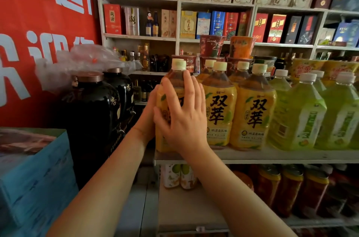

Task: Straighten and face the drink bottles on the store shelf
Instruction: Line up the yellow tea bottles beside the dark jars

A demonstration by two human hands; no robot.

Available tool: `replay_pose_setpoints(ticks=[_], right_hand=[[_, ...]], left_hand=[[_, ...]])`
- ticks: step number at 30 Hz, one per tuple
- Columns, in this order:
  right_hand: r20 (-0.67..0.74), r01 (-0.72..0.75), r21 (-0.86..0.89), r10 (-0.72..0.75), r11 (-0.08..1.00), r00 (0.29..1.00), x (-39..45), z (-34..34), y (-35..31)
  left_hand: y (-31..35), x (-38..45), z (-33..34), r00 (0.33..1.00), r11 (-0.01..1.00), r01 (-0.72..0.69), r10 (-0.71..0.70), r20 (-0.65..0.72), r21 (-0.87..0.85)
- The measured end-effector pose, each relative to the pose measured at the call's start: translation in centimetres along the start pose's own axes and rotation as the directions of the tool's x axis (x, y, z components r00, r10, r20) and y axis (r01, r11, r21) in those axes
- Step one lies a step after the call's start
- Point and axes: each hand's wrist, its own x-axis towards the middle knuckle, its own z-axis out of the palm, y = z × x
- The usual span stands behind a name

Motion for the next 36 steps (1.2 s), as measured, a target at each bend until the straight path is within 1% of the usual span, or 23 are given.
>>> replay_pose_setpoints(ticks=[1, 3, 4, 5, 6, 7, 8, 9, 10, 11, 12, 13, 14, 15, 18, 23, 26, 28, 31, 33, 35, 36], right_hand=[[-0.003, -0.003, 0.044, 0.003, 0.999, 1.0, -0.1, -0.6, 0.5], [-0.031, -0.032, 0.091, 0.035, 0.995, 0.999, 0.1, -1.9, 1.9], [-0.049, -0.058, 0.09, 0.063, 0.994, 0.997, 0.5, -2.7, 3.0], [-0.069, -0.089, 0.082, 0.095, 0.993, 0.993, 1.2, -3.4, 4.1], [-0.083, -0.124, 0.067, 0.129, 0.99, 0.988, 2.1, -4.0, 5.3], [-0.072, -0.161, 0.045, 0.163, 0.986, 0.984, 3.2, -4.4, 6.4], [-0.029, -0.196, 0.01, 0.196, 0.981, 0.98, 4.3, -4.9, 7.2], [0.041, -0.22, -0.033, 0.221, 0.975, 0.974, 5.2, -5.3, 7.9], [0.118, -0.231, -0.075, 0.239, 0.97, 0.964, 6.0, -5.8, 8.5], [0.189, -0.233, -0.11, 0.25, 0.966, 0.95, 6.5, -6.0, 8.9], [0.255, -0.228, -0.143, 0.259, 0.963, 0.932, 6.8, -6.2, 9.1], [0.316, -0.222, -0.17, 0.267, 0.96, 0.91, 7.1, -6.4, 9.3], [0.367, -0.227, -0.18, 0.28, 0.957, 0.887, 7.5, -6.6, 9.6], [0.405, -0.249, -0.172, 0.299, 0.953, 0.864, 8.0, -6.6, 9.8], [0.473, -0.333, -0.113, 0.345, 0.936, 0.811, 9.1, -6.5, 10.3], [0.482, -0.285, -0.092, 0.293, 0.954, 0.826, 9.0, -6.9, 10.8], [0.502, -0.293, 0.0, 0.253, 0.956, 0.827, 8.9, -7.1, 11.1], [0.5, -0.289, 0.044, 0.229, 0.956, 0.835, 8.8, -7.1, 11.2], [0.443, -0.234, 0.115, 0.161, 0.966, 0.882, 8.4, -7.6, 11.5], [0.327, -0.083, 0.141, 0.033, 0.987, 0.945, 7.3, -7.8, 11.8], [0.197, 0.061, 0.061, -0.072, 0.996, 0.978, 5.9, -7.5, 12.4], [0.15, 0.08, -0.01, -0.077, 0.997, 0.986, 5.4, -7.3, 12.9]], left_hand=[[-0.2, 0.3, -0.4, 1.0, 0.998, 0.005, -0.005, -0.004, -0.059], [0.3, 0.2, -0.5, 0.997, 0.999, -0.009, 0.006, -0.077, -0.038], [0.5, 0.2, -0.2, 0.985, 0.999, -0.025, 0.028, -0.168, 0.02], [0.8, 0.0, 0.4, 0.956, 0.99, -0.075, 0.107, -0.275, 0.123], [1.1, -0.4, 1.5, 0.895, 0.937, -0.169, 0.276, -0.351, 0.306], [1.5, -0.9, 2.8, 0.804, 0.797, -0.269, 0.495, -0.33, 0.541], [1.9, -1.3, 3.9, 0.696, 0.553, -0.348, 0.693, -0.186, 0.757], [2.2, -1.4, 5.0, 0.596, 0.269, -0.372, 0.803, 0.006, 0.888], [2.3, -1.3, 6.1, 0.534, 0.026, -0.355, 0.826, 0.18, 0.935], [2.1, -0.9, 6.8, 0.525, -0.131, -0.319, 0.8, 0.291, 0.938], [2.0, -0.6, 7.6, 0.559, -0.216, -0.276, 0.757, 0.339, 0.937], [1.8, -0.5, 8.3, 0.61, -0.253, -0.243, 0.711, 0.351, 0.936], [1.7, -0.4, 9.0, 0.652, -0.275, -0.218, 0.673, 0.35, 0.936], [1.5, -0.3, 9.5, 0.67, -0.296, -0.198, 0.654, 0.35, 0.934], [1.4, -0.3, 9.7, 0.689, -0.31, -0.145, 0.65, 0.321, 0.94], [0.8, -0.9, 10.3, 0.71, -0.306, -0.114, 0.641, 0.292, 0.945], [0.8, -1.0, 10.7, 0.715, -0.274, -0.108, 0.647, 0.267, 0.956], [0.7, -1.0, 11.2, 0.726, -0.274, -0.089, 0.641, 0.251, 0.957], [0.6, -1.0, 11.6, 0.751, -0.303, -0.044, 0.618, 0.232, 0.952], [0.6, -0.9, 11.8, 0.761, -0.312, -0.015, 0.613, 0.213, 0.95], [0.6, -0.9, 11.9, 0.779, -0.319, -0.002, 0.594, 0.201, 0.948], [0.5, -0.9, 11.8, 0.786, -0.325, 0.002, 0.586, 0.2, 0.946]])
